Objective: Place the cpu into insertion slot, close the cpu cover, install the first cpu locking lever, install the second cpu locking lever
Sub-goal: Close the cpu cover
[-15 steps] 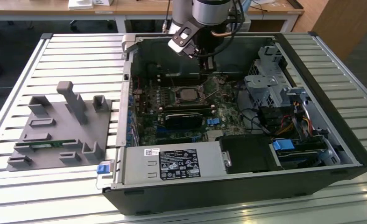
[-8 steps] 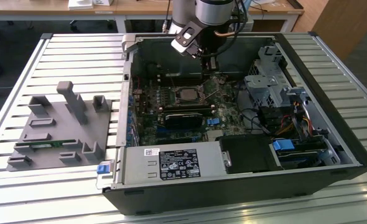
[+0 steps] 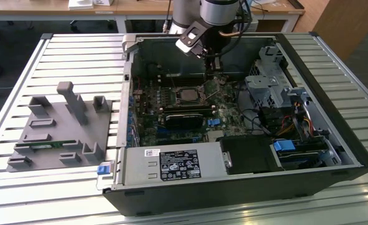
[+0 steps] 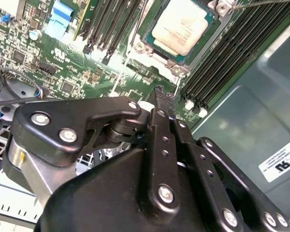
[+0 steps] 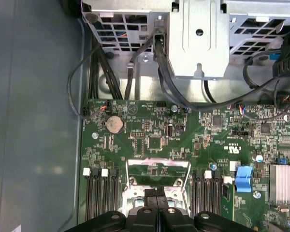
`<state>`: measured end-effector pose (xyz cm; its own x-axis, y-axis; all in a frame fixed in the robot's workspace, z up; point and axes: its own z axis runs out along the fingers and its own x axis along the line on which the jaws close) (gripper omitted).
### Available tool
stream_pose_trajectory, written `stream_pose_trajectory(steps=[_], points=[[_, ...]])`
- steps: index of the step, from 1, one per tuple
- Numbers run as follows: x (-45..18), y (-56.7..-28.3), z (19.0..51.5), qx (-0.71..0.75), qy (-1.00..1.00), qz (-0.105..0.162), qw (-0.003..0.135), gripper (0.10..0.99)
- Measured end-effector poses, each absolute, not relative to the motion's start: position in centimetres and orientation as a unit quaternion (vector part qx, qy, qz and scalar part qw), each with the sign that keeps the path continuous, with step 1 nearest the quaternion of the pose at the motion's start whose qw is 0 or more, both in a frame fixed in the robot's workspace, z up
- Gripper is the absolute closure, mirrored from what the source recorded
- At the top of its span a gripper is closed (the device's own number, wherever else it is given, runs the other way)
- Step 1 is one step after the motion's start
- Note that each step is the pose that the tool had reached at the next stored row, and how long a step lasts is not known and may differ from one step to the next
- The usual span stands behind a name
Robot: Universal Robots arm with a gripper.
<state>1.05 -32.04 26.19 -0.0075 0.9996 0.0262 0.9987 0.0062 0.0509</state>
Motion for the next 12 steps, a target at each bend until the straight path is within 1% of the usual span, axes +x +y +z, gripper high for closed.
stream_pose_trajectory(steps=[12], points=[[1.61,-32.04,26.18,0.704,0.709,0.027,0.009,0.98]])
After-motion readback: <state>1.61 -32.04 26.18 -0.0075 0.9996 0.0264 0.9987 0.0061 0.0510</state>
